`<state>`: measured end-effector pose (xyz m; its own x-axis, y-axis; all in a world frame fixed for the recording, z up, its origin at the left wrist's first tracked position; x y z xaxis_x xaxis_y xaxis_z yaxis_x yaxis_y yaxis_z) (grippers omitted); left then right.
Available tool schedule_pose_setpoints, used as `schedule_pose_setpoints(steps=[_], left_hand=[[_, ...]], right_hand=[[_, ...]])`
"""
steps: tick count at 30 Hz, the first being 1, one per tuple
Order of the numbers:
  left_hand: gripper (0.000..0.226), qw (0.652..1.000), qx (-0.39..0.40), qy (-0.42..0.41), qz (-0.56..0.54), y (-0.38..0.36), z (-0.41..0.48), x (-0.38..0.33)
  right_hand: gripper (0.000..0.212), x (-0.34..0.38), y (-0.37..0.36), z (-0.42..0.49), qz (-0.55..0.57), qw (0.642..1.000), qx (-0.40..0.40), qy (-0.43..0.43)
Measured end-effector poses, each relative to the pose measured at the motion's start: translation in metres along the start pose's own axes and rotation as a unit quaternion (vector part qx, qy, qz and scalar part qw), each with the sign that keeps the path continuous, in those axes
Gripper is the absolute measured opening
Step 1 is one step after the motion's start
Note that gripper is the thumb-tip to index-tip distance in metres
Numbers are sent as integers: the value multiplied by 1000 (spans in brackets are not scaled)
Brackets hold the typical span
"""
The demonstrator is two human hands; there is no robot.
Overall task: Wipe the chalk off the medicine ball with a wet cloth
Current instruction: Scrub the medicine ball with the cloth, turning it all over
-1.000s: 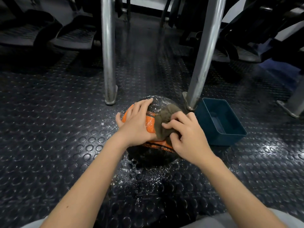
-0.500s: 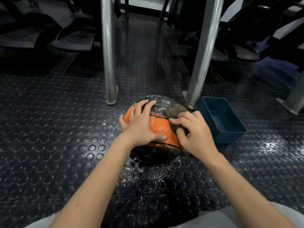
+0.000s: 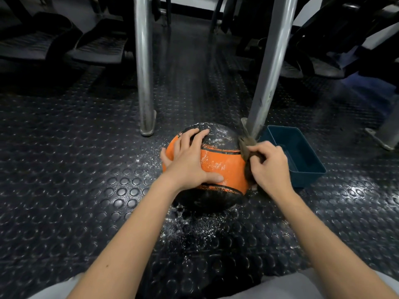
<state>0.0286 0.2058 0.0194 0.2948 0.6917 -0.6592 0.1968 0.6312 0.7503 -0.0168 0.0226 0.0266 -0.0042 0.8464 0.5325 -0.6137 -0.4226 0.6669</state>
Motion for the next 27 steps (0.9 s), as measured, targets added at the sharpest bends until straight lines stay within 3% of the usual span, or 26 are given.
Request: schedule_pose_setpoints(steps=[2, 6, 8, 10, 13, 14, 16, 20, 24, 27], left_hand=[[112, 1000, -1, -1, 0, -1, 1, -2], [109, 1000, -25, 10, 7, 0, 0, 4], [108, 1000, -27, 13, 9, 2, -1, 6], [111, 1000, -20, 16, 5, 2, -1, 7], [112, 1000, -14, 9, -2, 0, 1, 2], [111, 1000, -16, 6, -3, -1, 1, 0], [111, 1000, -24, 6, -4, -3, 2, 0], [108, 999, -51, -1, 5, -1, -1, 7], [91, 993, -46, -104, 25, 0, -4, 5], [95, 989, -8, -125, 79, -3, -3, 6]], right_hand=[[26, -5, -1, -2, -5, 999, -8, -47], [29, 47, -7, -37, 17, 983, -5, 182], [30, 53, -9, -40, 10, 969, 14, 246], [30, 35, -7, -22, 3, 983, 6, 183], [28, -2, -3, -1, 8, 1000, -3, -15], [29, -5, -3, -2, 3, 999, -7, -43], [28, 10, -5, -14, -11, 999, -30, 5], [32, 41, -8, -35, 27, 981, -12, 192], [34, 33, -6, -21, 69, 983, 18, 169], [35, 26, -2, -11, 68, 984, 47, 158]])
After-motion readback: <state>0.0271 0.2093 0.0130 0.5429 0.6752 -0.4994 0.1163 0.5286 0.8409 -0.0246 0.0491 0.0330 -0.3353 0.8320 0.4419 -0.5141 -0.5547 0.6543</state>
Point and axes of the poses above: each hand's wrist, its own z-axis towards the middle knuckle, its own y-axis out of the back of the hand, x = y × z, the point moved 3 cm from there along z, towards the middle knuckle, and after that the axes turned 7 degrees about -x, right-handed, at the moved point
